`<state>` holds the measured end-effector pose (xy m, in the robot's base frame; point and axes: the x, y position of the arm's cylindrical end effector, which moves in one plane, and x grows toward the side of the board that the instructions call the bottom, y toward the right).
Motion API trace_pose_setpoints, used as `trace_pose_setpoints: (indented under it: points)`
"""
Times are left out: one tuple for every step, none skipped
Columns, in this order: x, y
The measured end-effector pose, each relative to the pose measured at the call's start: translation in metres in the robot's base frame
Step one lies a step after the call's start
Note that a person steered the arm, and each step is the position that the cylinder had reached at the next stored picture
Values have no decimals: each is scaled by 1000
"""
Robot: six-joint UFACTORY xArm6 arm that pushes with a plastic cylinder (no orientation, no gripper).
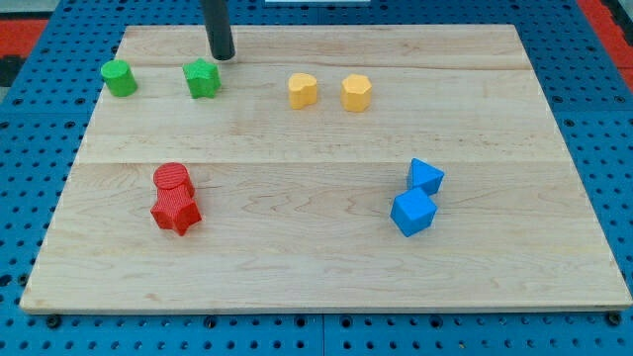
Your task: Slide the green star down a bit
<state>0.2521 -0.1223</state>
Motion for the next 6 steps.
trace_pose_setpoints:
  points:
    - [-1,8]
    - [-8,8]
    - [-9,8]
    - [3,-3]
    - [1,-4]
    - [-1,-35]
